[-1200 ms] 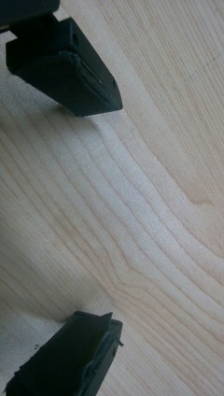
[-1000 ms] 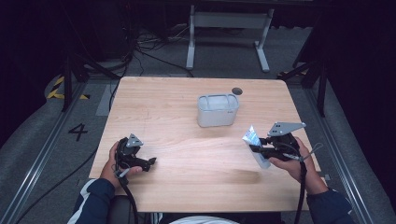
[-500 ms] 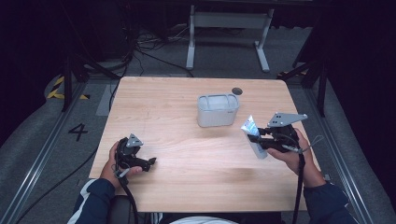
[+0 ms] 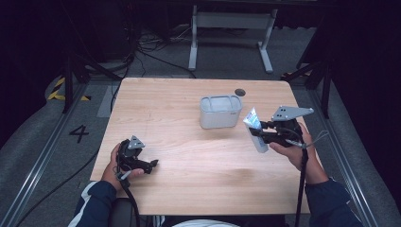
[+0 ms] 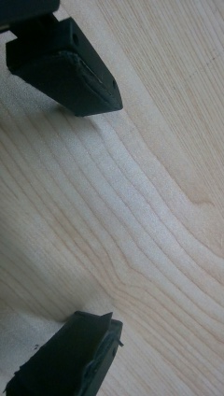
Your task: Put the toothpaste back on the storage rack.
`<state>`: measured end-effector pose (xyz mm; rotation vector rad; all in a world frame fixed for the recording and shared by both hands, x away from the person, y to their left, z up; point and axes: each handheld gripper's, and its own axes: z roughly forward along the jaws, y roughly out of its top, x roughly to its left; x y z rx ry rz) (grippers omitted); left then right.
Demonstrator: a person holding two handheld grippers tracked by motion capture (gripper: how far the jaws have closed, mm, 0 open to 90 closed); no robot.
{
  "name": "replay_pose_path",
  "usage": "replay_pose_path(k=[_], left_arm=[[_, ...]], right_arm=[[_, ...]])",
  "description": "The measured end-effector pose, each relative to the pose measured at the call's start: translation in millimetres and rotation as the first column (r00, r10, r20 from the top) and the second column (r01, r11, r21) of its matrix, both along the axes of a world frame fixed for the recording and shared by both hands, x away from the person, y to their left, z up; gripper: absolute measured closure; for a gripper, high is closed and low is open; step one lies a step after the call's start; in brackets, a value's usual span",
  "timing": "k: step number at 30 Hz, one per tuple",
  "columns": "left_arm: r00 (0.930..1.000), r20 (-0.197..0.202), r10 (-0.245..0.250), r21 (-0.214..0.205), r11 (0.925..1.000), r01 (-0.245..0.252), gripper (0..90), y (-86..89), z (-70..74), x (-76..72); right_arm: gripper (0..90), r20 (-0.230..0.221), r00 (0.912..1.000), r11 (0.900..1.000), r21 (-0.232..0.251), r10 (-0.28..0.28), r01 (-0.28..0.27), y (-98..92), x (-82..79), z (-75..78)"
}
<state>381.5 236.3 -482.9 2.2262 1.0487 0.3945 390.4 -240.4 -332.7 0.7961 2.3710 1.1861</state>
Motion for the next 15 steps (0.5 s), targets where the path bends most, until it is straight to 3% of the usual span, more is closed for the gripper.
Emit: replay_pose_path(k=[15], left_arm=[[1.0, 0.0, 0.003, -0.003, 1.0, -0.003, 0.5, -0.3, -0.2, -0.3]], right_arm=[[66.2, 0.043, 0.9991, 0.9996, 0.027, -0.005, 0.004, 5.6, 11.5, 13.6]])
